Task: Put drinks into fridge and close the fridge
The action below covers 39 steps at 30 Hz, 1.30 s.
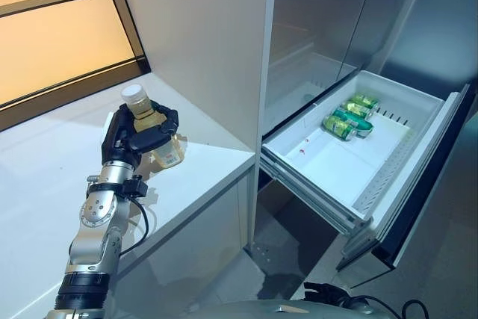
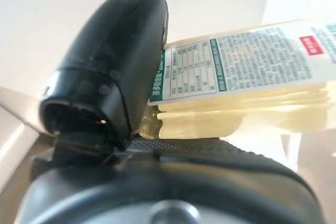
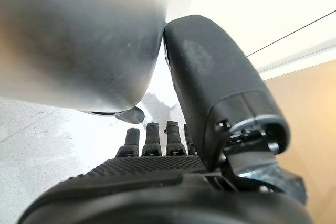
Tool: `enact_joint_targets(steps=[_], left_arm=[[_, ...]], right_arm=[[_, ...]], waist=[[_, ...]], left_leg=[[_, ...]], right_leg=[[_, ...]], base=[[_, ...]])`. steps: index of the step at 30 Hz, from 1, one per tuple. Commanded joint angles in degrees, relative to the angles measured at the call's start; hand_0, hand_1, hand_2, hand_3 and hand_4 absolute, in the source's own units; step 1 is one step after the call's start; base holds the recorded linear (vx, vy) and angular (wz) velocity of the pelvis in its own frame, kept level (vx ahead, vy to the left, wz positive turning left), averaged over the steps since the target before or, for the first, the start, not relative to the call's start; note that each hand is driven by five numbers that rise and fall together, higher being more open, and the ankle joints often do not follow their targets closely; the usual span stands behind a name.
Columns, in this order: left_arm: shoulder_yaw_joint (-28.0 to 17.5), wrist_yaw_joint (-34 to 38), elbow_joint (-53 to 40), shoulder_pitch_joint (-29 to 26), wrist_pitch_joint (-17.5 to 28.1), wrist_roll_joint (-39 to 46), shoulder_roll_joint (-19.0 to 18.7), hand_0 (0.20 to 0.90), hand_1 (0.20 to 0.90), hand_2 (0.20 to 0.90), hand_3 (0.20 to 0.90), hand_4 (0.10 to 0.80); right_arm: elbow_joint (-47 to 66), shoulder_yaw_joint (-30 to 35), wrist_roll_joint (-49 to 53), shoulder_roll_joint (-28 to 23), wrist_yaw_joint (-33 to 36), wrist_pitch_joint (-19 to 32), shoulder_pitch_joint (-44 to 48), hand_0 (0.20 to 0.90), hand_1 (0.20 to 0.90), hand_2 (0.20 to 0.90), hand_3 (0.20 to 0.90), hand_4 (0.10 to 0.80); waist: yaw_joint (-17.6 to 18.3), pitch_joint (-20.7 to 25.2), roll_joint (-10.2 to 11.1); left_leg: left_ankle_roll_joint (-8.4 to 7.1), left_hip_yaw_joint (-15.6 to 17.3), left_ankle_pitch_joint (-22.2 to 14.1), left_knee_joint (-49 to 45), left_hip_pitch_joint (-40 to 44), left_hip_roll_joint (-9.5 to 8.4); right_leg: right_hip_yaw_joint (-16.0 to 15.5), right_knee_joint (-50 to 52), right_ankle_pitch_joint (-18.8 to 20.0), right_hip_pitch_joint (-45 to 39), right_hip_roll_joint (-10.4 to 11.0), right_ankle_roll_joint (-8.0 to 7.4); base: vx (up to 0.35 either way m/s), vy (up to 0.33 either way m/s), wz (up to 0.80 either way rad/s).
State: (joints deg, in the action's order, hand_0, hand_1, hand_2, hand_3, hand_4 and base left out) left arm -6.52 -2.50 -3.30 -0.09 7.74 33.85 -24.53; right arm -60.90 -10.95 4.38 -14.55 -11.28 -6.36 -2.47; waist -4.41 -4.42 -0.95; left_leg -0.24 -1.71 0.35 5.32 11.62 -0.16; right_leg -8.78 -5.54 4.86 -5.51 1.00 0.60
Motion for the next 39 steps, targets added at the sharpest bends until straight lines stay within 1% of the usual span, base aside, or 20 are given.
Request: enact_joint_targets(steps=[1,2,3,4,6,8,9,10,15,16,17,19,20,23,24,27,30,34,38,39], left_arm=[[-1.9,-11.8,-6.0,-4.9,3.7,21.1,2.7,0.300,0.300,0.300,0.200,0.100],[-1.5,-16.1,-6.5,-4.9,2.1,28.1,4.3,0.300,0.300,0.300,0.200,0.100],[-1.3,-18.7,-6.8,-4.9,0.8,31.6,5.7,0.300,0.300,0.300,0.200,0.100],[-0.9,-21.8,-7.1,-4.8,-0.6,35.7,7.2,0.300,0.300,0.300,0.200,0.100],[-0.1,-26.4,-7.2,-5.1,-2.1,40.3,9.1,0.300,0.300,0.300,0.200,0.100],[0.4,-28.1,-7.6,-5.6,-2.6,41.6,10.0,0.300,0.300,0.300,0.200,0.100],[1.0,-29.8,-7.7,-6.1,-2.9,42.9,10.4,0.300,0.300,0.300,0.200,0.100],[1.3,-30.1,-8.1,-6.3,-2.7,43.0,10.5,0.300,0.300,0.300,0.200,0.100],[3.1,-31.3,-9.7,-6.7,-0.7,41.0,10.3,0.300,0.300,0.300,0.200,0.100],[3.2,-31.4,-10.1,-6.6,-0.2,40.2,10.3,0.300,0.300,0.300,0.200,0.100],[3.2,-31.4,-10.1,-6.6,-0.2,40.2,10.3,0.300,0.300,0.300,0.200,0.100],[3.5,-31.8,-10.7,-6.4,1.8,37.9,9.9,0.300,0.300,0.300,0.200,0.100],[3.4,-31.3,-11.0,-6.3,3.8,35.7,9.5,0.300,0.300,0.300,0.200,0.100],[2.8,-29.3,-12.1,-5.9,9.2,29.6,7.5,0.300,0.300,0.300,0.200,0.100],[2.1,-28.0,-12.9,-5.8,11.6,26.8,6.0,0.300,0.300,0.300,0.200,0.100],[1.5,-25.8,-13.8,-6.4,14.5,23.0,3.9,0.300,0.300,0.300,0.200,0.100],[2.3,-23.3,-14.7,-8.1,17.4,18.7,2.1,0.300,0.300,0.300,0.200,0.100],[4.4,-21.6,-16.2,-10.7,17.6,16.3,1.2,0.300,0.300,0.300,0.200,0.100],[7.5,-22.3,-18.3,-13.5,15.9,18.0,1.3,0.300,0.300,0.300,0.200,0.100],[7.5,-22.3,-18.3,-13.5,15.9,18.0,1.3,0.300,0.300,0.300,0.200,0.100]], right_arm=[[0.0,-1.7,3.6,1.0,0.1,3.9,0.6,0.900,0.900,0.900,0.900,0.800],[2.1,-1.1,5.6,1.0,-0.2,4.8,0.8,0.900,0.900,0.900,0.900,0.800],[4.4,-0.6,6.5,1.0,-1.0,4.8,1.0,0.900,0.900,0.900,0.900,0.800],[7.7,-0.5,7.6,1.1,-2.1,6.5,1.1,0.900,0.900,0.900,0.900,0.800],[15.7,-0.6,9.5,1.6,-4.0,7.4,0.8,0.900,0.900,0.900,0.900,0.800],[20.8,-0.9,11.2,2.0,-6.1,7.2,0.4,0.900,0.900,0.900,0.900,0.800],[25.3,-1.2,13.5,2.2,-9.3,7.1,-0.3,0.900,0.900,0.900,0.900,0.800],[28.2,-1.3,14.5,2.3,-10.8,6.2,-0.6,0.900,0.900,0.900,0.900,0.800],[41.7,-0.9,17.3,1.7,-18.0,2.8,-1.1,0.900,0.900,0.900,0.900,0.800],[44.1,-0.4,18.2,1.4,-19.1,2.0,-1.0,0.900,0.900,0.900,0.900,0.800],[44.2,-0.4,18.2,1.4,-19.1,1.9,-1.1,0.900,0.900,0.900,0.900,0.800],[49.4,0.8,21.0,0.6,-21.0,1.3,-0.7,0.900,0.900,0.900,0.900,0.800],[53.4,1.6,22.0,-0.1,-21.4,0.0,-0.4,0.900,0.900,0.900,0.900,0.800],[63.3,3.8,23.9,-2.2,-22.7,-0.6,-0.1,0.900,0.900,0.900,0.900,0.800],[68.7,5.2,25.0,-3.5,-23.3,-0.3,0.2,0.900,0.900,0.900,0.900,0.800],[74.7,7.8,28.3,-5.7,-23.5,-0.9,2.5,0.900,0.900,0.900,0.900,0.800],[79.6,9.1,33.5,-7.5,-23.7,-1.3,5.7,0.900,0.900,0.900,0.900,0.800],[82.7,8.7,37.5,-9.0,-24.9,-3.5,8.6,0.900,0.900,0.900,0.900,0.800],[84.4,6.9,35.8,-10.8,-25.3,-5.5,11.0,0.900,0.900,0.900,0.900,0.800],[84.4,6.9,35.8,-10.8,-25.3,-5.5,11.0,0.900,0.900,0.900,0.900,0.800]], waist=[[1.0,1.0,0.8],[1.1,0.9,0.8],[1.3,0.8,0.8],[1.5,0.7,0.8],[2.1,0.4,0.9],[2.6,0.3,1.0],[3.2,0.2,1.3],[3.6,0.2,1.4],[4.9,0.5,2.2],[5.1,0.5,2.3],[5.1,0.5,2.3],[5.4,0.5,2.4],[5.7,0.5,2.4],[6.3,0.6,2.3],[6.5,0.8,2.3],[6.8,1.1,2.3],[6.7,1.3,2.4],[6.4,1.7,2.7],[6.7,2.0,3.1],[6.7,2.0,3.1]], left_leg=[[1.25,3.2,-1.4,-0.3,-2.0,-2.46],[1.26,3.2,-1.4,-0.3,-1.9,-2.45],[1.26,3.2,-1.4,-0.3,-1.8,-2.38],[1.27,3.2,-1.4,-0.3,-1.7,-2.37],[1.28,3.4,-1.4,-0.3,-1.7,-2.31],[1.28,3.5,-1.5,-0.3,-1.7,-2.32],[1.25,3.8,-1.6,-0.3,-1.7,-2.32],[1.21,3.9,-1.7,-0.3,-1.6,-2.31],[1.04,4.5,-1.8,-0.3,-1.5,-2.17],[1.02,4.6,-1.8,-0.3,-1.6,-2.12],[1.02,4.6,-1.8,-0.3,-1.6,-2.12],[1.05,4.8,-1.7,-0.3,-1.6,-2.04],[1.09,5.0,-1.7,-0.3,-1.6,-1.99],[1.22,5.5,-1.8,-0.3,-1.6,-1.94],[1.33,5.7,-1.9,-0.3,-1.6,-1.98],[1.47,6.1,-2.0,-0.3,-1.7,-1.99],[1.63,6.5,-1.7,-0.3,-2.1,-2.09],[1.84,6.6,-1.8,-0.3,-2.2,-2.30],[2.02,6.8,-1.7,-0.3,-2.1,-2.45],[2.02,6.8,-1.7,-0.3,-2.1,-2.45]], right_leg=[[0.1,1.4,-4.7,-4.6,0.6,-3.16],[0.2,1.4,-4.5,-4.6,0.6,-3.13],[0.2,1.5,-4.5,-4.6,0.6,-3.09],[0.4,1.5,-4.4,-4.6,0.5,-3.03],[0.6,1.6,-4.3,-4.5,0.6,-3.07],[0.8,1.6,-4.2,-4.4,0.6,-3.11],[0.9,1.5,-4.1,-4.4,0.6,-3.21],[1.0,1.4,-4.1,-4.4,0.6,-3.28],[1.6,1.0,-3.9,-4.3,0.5,-3.47],[1.8,1.0,-3.9,-4.3,0.5,-3.49],[1.8,1.0,-3.9,-4.3,0.5,-3.49],[2.1,1.0,-3.7,-4.1,0.5,-3.51],[2.4,1.0,-3.6,-4.0,0.5,-3.53],[3.0,0.9,-3.5,-3.8,0.4,-3.61],[3.5,0.8,-3.4,-3.6,0.4,-3.67],[4.1,0.8,-3.4,-3.4,0.4,-3.69],[4.8,0.7,-2.8,-2.8,0.4,-3.68],[5.2,0.7,-2.7,-2.6,0.4,-3.74],[5.6,0.8,-2.5,-2.4,0.3,-3.76],[5.6,0.8,-2.5,-2.4,0.3,-3.76]], base=[[0.000,0.000,0.00],[0.000,0.000,0.00],[0.000,0.000,0.00],[0.000,0.000,0.00],[-0.006,-0.005,-0.02],[-0.023,-0.016,-0.05],[-0.033,-0.021,-0.06],[-0.036,-0.023,-0.07],[-0.017,-0.020,-0.09],[-0.012,-0.014,-0.06],[-0.011,-0.009,-0.04],[-0.012,-0.008,-0.04],[-0.012,-0.002,-0.06],[-0.016,0.008,-0.12],[-0.023,0.012,-0.20],[-0.022,0.012,-0.11],[-0.038,0.007,-0.10],[-0.031,0.003,-0.15],[-0.025,0.001,-0.05],[-0.027,0.004,-0.06]])
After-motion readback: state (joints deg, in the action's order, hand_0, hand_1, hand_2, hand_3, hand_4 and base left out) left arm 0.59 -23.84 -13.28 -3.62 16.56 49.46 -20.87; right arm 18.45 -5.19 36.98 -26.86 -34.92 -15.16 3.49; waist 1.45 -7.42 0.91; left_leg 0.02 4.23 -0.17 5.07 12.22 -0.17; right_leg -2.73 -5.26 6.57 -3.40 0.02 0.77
